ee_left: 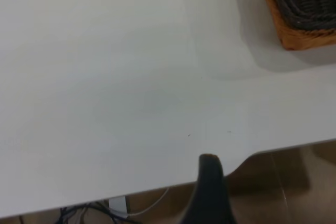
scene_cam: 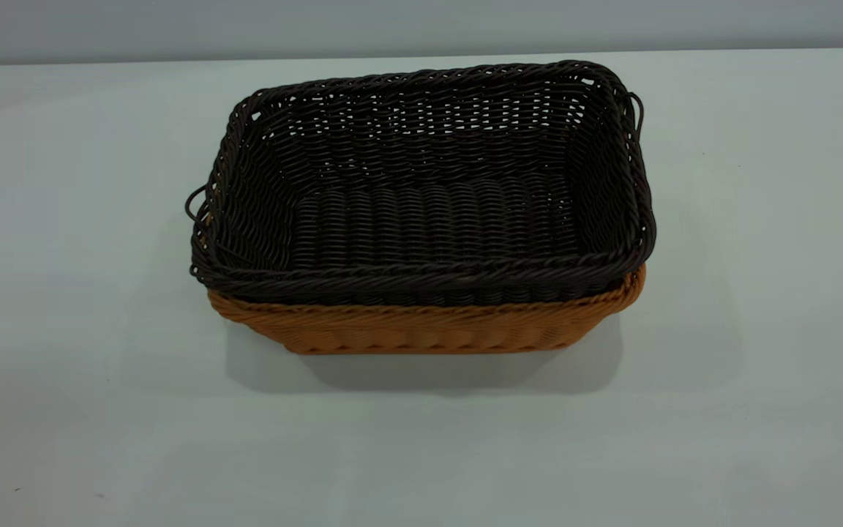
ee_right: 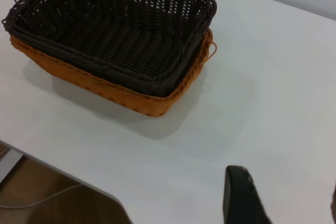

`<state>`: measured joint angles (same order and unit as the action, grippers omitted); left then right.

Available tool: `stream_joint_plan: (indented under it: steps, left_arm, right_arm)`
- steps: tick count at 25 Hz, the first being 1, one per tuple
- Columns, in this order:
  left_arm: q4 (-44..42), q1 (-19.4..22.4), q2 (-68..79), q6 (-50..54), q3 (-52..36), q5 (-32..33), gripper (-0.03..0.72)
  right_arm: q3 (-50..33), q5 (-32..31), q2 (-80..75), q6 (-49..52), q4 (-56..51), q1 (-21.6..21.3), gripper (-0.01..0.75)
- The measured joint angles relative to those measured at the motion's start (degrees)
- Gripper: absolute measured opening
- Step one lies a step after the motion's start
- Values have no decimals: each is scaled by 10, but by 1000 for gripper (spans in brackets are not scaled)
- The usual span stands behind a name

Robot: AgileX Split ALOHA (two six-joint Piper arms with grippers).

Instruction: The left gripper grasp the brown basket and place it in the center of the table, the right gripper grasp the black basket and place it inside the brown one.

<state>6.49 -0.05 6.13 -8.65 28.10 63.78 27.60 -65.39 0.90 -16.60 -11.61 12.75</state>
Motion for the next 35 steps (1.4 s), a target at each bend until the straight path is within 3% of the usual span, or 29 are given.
stream_joint_plan:
  steps: [11, 29, 35]
  left_arm:
    - [-46, 0, -72, 34, 0, -1, 535]
    - [-69, 0, -72, 79, -1, -1, 535]
    - [-69, 0, -72, 79, -1, -1, 535]
  right_arm:
    - [0, 0, 0, 0, 0, 0, 236]
    - [0, 0, 0, 0, 0, 0, 239]
    - [0, 0, 0, 0, 4, -63, 239]
